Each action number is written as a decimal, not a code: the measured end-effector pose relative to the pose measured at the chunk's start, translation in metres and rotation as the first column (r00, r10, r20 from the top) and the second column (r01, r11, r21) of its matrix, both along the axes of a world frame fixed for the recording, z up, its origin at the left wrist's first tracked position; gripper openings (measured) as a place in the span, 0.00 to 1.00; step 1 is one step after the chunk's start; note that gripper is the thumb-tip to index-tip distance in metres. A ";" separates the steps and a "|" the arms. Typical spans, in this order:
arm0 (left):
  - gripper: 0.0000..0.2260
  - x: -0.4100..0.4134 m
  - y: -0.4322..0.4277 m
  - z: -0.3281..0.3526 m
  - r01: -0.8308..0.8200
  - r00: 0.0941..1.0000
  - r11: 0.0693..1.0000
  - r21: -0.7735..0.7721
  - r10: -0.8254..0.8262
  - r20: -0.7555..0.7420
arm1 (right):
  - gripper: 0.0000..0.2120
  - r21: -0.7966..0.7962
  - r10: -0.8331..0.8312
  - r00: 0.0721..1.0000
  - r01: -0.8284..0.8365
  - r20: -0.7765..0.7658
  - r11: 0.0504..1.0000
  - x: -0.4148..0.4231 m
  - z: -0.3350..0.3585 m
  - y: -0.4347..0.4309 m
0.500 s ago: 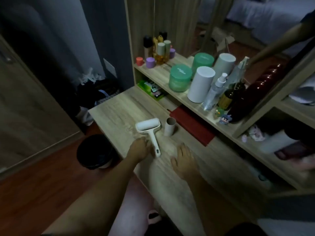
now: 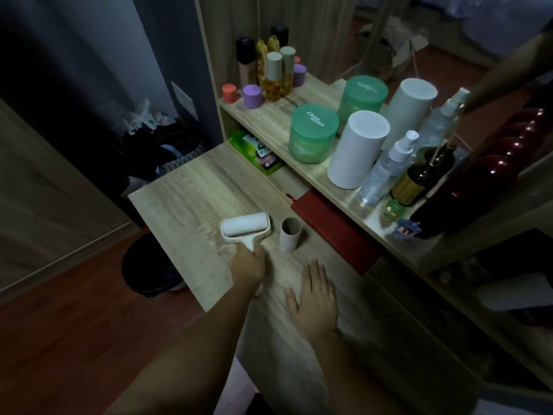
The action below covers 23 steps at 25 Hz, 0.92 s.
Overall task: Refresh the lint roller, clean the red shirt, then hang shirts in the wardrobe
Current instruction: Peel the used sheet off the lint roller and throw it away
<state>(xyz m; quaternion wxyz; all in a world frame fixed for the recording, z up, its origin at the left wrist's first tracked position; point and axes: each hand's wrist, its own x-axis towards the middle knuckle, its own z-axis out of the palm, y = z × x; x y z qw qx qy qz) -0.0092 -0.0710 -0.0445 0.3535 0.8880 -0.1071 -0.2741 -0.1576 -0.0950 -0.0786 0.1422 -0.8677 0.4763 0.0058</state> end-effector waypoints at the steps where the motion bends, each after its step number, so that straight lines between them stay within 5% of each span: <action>1: 0.21 0.000 0.002 -0.001 -0.047 0.999 0.998 -0.030 0.047 -0.003 | 0.32 0.011 0.000 1.000 0.000 0.006 1.000 0.000 -0.001 0.000; 4: 0.21 0.001 0.019 0.006 -0.125 0.991 0.985 -0.115 0.130 0.034 | 0.32 0.066 0.023 1.000 -0.025 0.019 0.998 -0.001 0.006 0.001; 6: 0.19 0.001 0.040 0.020 -0.119 0.989 0.977 -0.175 0.133 0.070 | 0.30 0.106 -0.052 0.984 0.035 0.169 0.994 0.001 0.011 0.000; 10: 0.11 -0.011 0.083 0.047 0.102 0.970 0.972 -0.214 -0.049 0.239 | 0.16 0.397 -0.439 0.734 0.248 0.519 0.884 0.009 0.064 0.006; 14: 0.08 -0.037 0.111 0.067 0.309 0.916 0.920 -0.242 -0.219 0.337 | 0.20 0.606 -0.496 0.583 0.007 0.644 0.795 0.026 0.114 0.026; 21: 0.13 -0.069 0.138 0.098 0.610 0.782 0.740 -0.286 -0.501 0.372 | 0.12 0.531 -0.523 0.371 0.090 0.767 0.842 0.013 0.160 0.051; 23: 0.13 -0.062 0.138 0.112 0.465 0.879 0.788 -0.404 -0.360 0.312 | 0.09 0.514 -0.511 0.367 0.099 0.777 0.852 0.003 0.166 0.052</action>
